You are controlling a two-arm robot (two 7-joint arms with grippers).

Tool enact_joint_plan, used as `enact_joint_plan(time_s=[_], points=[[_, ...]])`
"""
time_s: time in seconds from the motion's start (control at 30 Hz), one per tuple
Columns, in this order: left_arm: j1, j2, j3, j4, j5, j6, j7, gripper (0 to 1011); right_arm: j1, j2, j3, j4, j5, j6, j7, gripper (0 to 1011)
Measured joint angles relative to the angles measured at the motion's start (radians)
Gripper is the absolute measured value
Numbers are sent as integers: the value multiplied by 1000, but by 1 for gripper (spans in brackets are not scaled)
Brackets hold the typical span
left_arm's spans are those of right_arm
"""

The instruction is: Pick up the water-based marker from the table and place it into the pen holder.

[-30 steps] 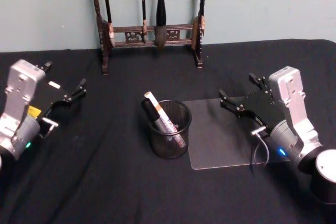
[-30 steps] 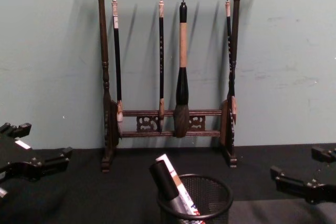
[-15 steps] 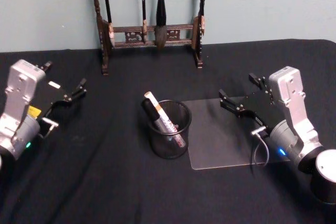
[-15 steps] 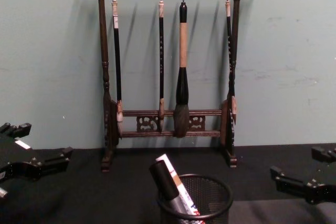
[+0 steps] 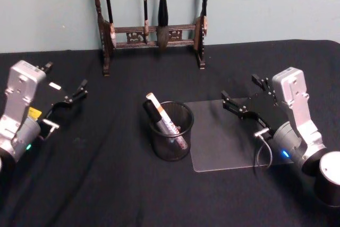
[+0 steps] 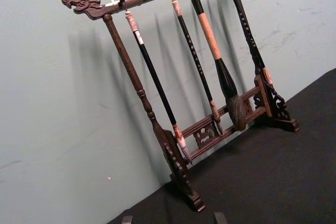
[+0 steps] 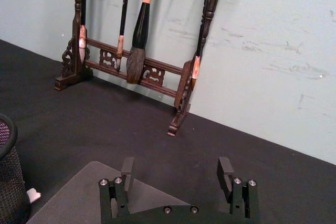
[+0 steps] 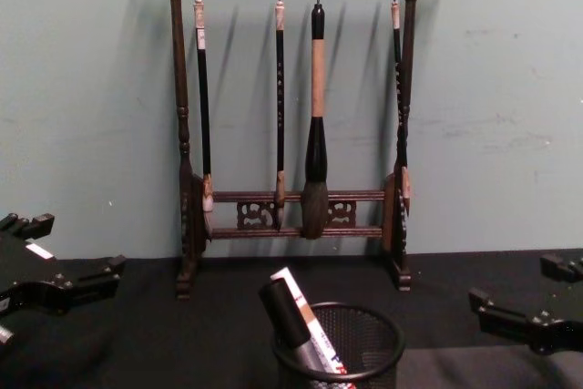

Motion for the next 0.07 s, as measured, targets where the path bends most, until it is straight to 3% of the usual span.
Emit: enact_joint_plan(time_s=[0.07], points=[[0,0,0,0,0,0,0,1001,0,0,0,0,0,0,0,1003]])
